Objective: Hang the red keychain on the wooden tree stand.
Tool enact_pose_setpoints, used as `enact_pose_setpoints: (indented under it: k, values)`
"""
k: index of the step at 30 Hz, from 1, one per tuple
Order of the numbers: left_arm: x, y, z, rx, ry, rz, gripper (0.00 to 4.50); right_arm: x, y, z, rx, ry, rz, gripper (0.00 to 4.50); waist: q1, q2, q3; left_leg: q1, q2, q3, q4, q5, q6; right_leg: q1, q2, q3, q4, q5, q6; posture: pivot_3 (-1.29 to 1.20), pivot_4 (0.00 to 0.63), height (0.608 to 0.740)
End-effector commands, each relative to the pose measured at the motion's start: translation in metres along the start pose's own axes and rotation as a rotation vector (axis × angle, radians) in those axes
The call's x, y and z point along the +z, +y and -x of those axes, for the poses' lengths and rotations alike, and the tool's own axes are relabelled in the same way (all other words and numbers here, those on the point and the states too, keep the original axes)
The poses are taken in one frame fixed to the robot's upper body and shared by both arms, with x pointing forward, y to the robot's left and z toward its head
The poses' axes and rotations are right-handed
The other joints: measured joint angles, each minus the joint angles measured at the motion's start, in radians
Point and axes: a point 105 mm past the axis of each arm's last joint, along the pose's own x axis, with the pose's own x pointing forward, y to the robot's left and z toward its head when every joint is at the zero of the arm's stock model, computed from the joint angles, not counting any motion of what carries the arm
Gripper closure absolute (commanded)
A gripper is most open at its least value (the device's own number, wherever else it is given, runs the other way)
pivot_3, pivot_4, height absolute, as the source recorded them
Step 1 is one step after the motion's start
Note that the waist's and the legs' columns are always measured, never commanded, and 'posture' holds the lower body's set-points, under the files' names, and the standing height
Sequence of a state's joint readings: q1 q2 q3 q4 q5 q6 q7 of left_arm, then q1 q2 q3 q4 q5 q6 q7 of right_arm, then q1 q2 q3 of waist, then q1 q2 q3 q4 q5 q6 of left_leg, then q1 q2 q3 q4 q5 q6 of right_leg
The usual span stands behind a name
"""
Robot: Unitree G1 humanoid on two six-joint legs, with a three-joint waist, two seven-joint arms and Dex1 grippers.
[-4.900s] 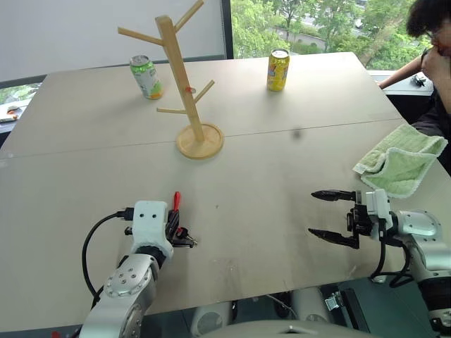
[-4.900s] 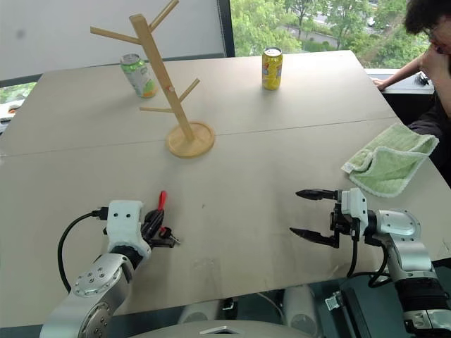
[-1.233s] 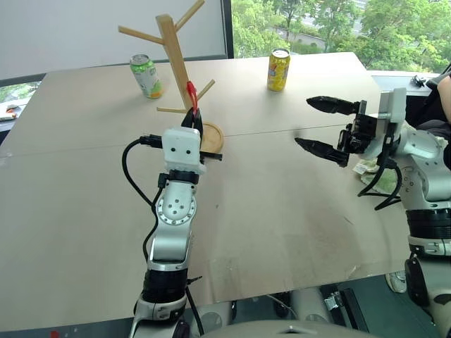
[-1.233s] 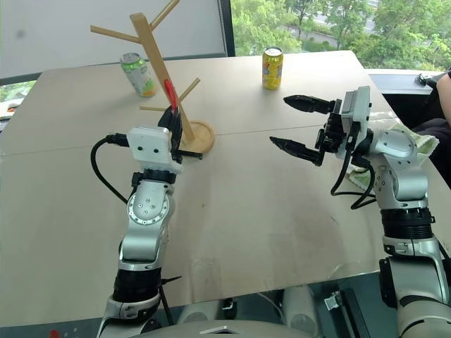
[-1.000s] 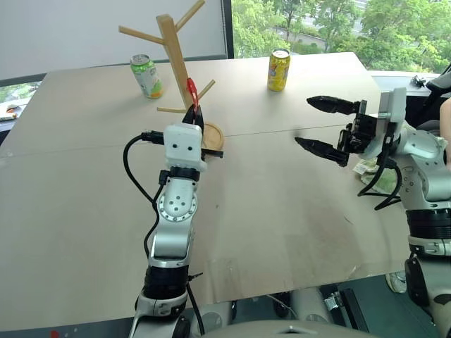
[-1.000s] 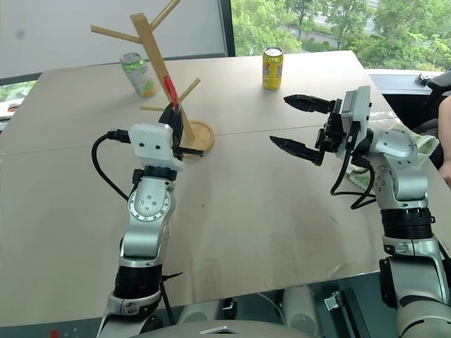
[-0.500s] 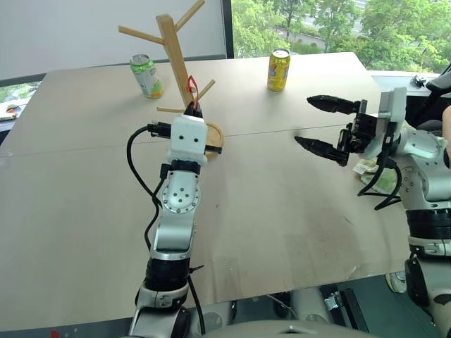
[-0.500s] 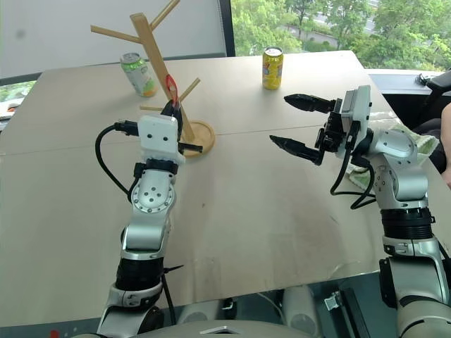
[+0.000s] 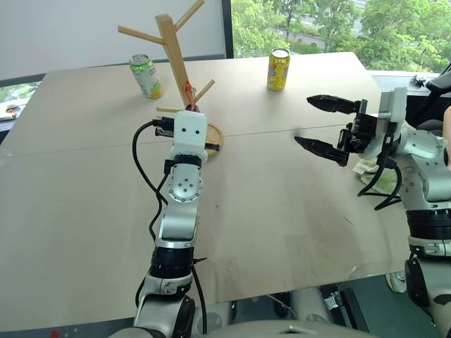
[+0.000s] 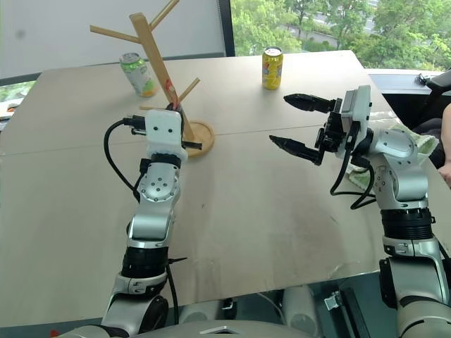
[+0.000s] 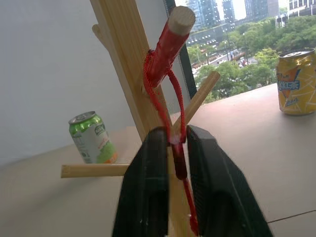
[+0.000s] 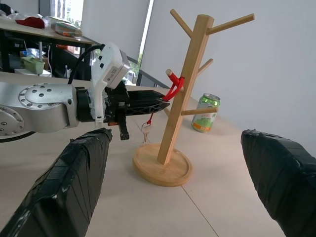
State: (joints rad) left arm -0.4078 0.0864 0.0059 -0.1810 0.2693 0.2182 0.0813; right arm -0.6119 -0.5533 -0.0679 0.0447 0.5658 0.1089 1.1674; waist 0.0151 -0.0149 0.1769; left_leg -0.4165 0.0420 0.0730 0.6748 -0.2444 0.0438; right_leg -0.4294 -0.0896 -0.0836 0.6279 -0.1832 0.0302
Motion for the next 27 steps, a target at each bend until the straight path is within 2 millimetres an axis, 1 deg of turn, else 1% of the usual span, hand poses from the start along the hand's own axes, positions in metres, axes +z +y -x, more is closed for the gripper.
enact_pose_setpoints:
  k: [1,2,3,5,8,11,14,16,18,20,24,27]
  values:
    - [0.015,0.001,-0.001,0.01,-0.061,0.018,2.05,0.012,-0.002,0.003,-0.017,-0.029,0.041,0.0,0.0,0.0,0.0,0.0,0.0,0.0,0.0,0.0,0.0,0.0,0.0,0.0,0.0,0.0,0.0,0.0,0.15,0.74]
    - [0.015,0.001,-0.001,0.01,-0.062,0.02,1.55,0.012,-0.002,0.003,-0.017,-0.028,0.04,0.0,0.0,0.0,0.0,0.0,0.0,0.0,0.0,0.0,0.0,0.0,0.0,0.0,0.0,0.0,0.0,0.0,0.15,0.74]
    - [0.015,0.001,-0.001,0.009,-0.062,0.021,1.15,0.012,-0.003,0.003,-0.017,-0.028,0.04,0.0,0.0,0.0,0.0,0.0,0.0,0.0,0.0,0.0,0.0,0.0,0.0,0.0,0.0,0.0,0.0,0.0,0.15,0.74]
    - [0.014,0.001,0.0,0.007,-0.062,0.025,0.05,0.01,-0.002,0.003,-0.02,-0.029,0.038,0.0,0.0,0.0,0.0,0.0,0.0,0.0,0.0,0.0,0.0,0.0,0.0,0.0,0.0,0.0,0.0,0.0,0.15,0.74]
    - [0.008,0.004,0.005,0.01,-0.05,0.044,0.01,0.006,-0.002,0.003,-0.044,-0.03,0.021,0.0,0.0,0.0,0.0,0.0,0.0,0.0,0.0,0.0,0.0,0.0,0.0,0.0,0.0,0.0,0.0,0.0,0.15,0.74]
    - [-0.005,0.013,0.016,0.015,-0.014,0.077,0.01,-0.008,-0.007,0.006,-0.145,-0.022,0.001,0.0,-0.002,0.0,0.0,0.0,0.0,0.0,0.0,0.0,0.0,0.0,0.0,0.0,0.0,0.0,0.0,0.0,0.15,0.74]
    - [-0.017,0.024,0.028,0.025,0.025,0.104,0.01,-0.024,-0.012,0.014,-0.266,-0.018,-0.054,0.0,-0.001,0.0,0.0,0.0,0.001,0.0,0.0,0.0,0.0,0.0,0.0,0.0,0.0,0.0,0.0,0.0,0.15,0.74]
    - [-0.033,0.04,0.043,0.051,0.069,0.114,0.01,-0.043,-0.018,0.025,-0.431,-0.004,-0.102,0.0,-0.001,0.0,0.0,0.0,0.001,0.001,0.0,0.0,0.0,-0.001,0.0,0.0,0.0,0.0,0.0,0.0,0.15,0.74]
    - [-0.044,0.054,0.056,0.075,0.103,0.116,0.01,-0.063,-0.023,0.038,-0.587,0.038,-0.124,0.0,-0.002,0.0,0.0,0.0,0.001,0.001,0.0,0.0,0.0,-0.001,0.0,0.0,0.0,0.0,0.0,0.0,0.15,0.74]
    - [-0.05,0.067,0.066,0.097,0.12,0.097,0.01,-0.079,-0.023,0.048,-0.697,0.08,-0.138,0.0,-0.001,0.0,0.0,0.0,0.001,0.001,0.0,0.0,0.0,-0.001,0.0,0.001,0.0,0.0,0.0,0.0,0.15,0.74]
    - [-0.058,0.084,0.079,0.124,0.145,0.101,0.01,-0.098,-0.014,0.059,-0.852,0.148,-0.115,0.0,0.001,0.0,0.0,0.0,0.001,0.001,0.0,0.0,0.0,-0.001,0.0,0.0,0.0,-0.001,0.001,0.0,0.15,0.74]
    - [-0.069,0.084,0.088,0.114,0.184,0.116,0.01,-0.115,-0.007,0.069,-0.953,0.244,-0.082,0.0,-0.001,-0.001,-0.001,0.0,0.001,0.001,0.0,0.0,0.0,-0.001,0.0,0.001,0.0,-0.001,0.002,0.0,0.15,0.74]
